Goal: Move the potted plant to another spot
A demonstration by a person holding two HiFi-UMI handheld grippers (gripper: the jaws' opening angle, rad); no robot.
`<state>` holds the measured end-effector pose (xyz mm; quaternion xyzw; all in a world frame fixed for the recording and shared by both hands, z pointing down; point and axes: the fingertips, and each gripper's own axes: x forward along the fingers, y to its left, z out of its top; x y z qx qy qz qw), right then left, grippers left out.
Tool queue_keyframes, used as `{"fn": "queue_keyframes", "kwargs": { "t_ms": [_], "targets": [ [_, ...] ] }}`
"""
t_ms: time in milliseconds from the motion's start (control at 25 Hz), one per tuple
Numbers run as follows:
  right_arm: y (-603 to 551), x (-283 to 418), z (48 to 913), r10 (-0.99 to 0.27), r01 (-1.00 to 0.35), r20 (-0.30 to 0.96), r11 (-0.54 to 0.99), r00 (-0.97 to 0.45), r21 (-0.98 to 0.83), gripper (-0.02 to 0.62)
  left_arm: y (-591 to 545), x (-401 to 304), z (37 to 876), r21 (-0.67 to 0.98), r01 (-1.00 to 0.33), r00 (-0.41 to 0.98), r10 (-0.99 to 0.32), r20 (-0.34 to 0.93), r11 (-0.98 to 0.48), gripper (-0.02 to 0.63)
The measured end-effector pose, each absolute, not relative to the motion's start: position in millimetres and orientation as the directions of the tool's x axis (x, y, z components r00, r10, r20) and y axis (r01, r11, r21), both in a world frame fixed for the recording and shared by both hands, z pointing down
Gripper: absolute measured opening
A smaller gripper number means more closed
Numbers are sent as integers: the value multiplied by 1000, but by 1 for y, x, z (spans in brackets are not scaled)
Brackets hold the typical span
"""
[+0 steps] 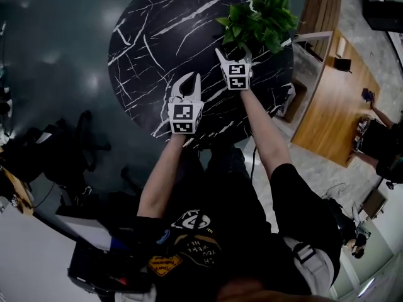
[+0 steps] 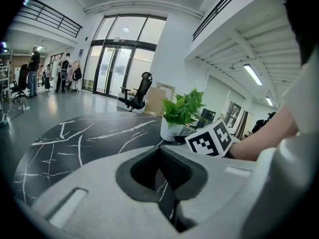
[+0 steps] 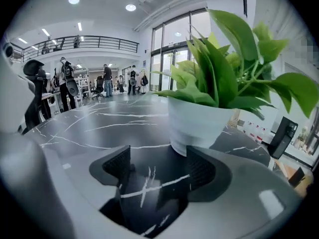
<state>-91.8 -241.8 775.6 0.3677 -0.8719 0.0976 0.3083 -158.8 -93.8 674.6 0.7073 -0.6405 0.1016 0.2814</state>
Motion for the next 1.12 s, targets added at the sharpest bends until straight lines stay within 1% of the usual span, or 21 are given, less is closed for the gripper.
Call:
{"fn": "queue_keyframes", "kwargs": {
  "t_ms": [160, 200, 280, 320, 440, 520, 600, 800, 960, 1120],
  "targets": [
    [-233, -104, 774, -565, -687, 622, 724, -542, 59, 354, -92, -171, 673, 267, -963, 153, -850, 503, -16, 5],
    [-227, -105, 771, -562, -689, 624, 723, -543, 51, 348, -92, -173, 672, 267, -964, 154, -851, 503, -17, 5],
    [-211, -101, 760, -560, -701, 624, 713, -545, 27, 315, -93, -172, 668, 268, -963, 162, -851, 499, -26, 5],
    [-203, -98, 750, -566, -712, 618, 702, -545, 16, 285, -95, -170, 665, 269, -963, 169, -851, 497, -34, 5],
    [-182, -84, 708, -610, -749, 594, 663, -525, 18, 162, -105, -158, 646, 257, -964, 192, -853, 485, -70, 5],
    [-169, -73, 674, -635, -769, 569, 639, -523, 6, 64, -112, -147, 629, 229, -968, 200, -855, 478, -99, 5],
    [-156, -58, 642, -653, -789, 543, 613, -528, -30, 4, -114, -134, 612, 213, -970, 210, -857, 471, -121, 5],
    [-132, -21, 581, -701, -827, 488, 556, -521, -85, 3, -102, -93, 577, 242, -958, 251, -862, 440, -155, 5],
    [-118, -7, 556, -707, -826, 465, 555, -534, -104, 2, -94, -71, 556, 260, -950, 275, -864, 421, -175, 5],
    [-110, 1, 541, -709, -824, 450, 554, -543, -120, 2, -92, -52, 543, 226, -948, 301, -862, 408, -224, 5]
  ]
}}
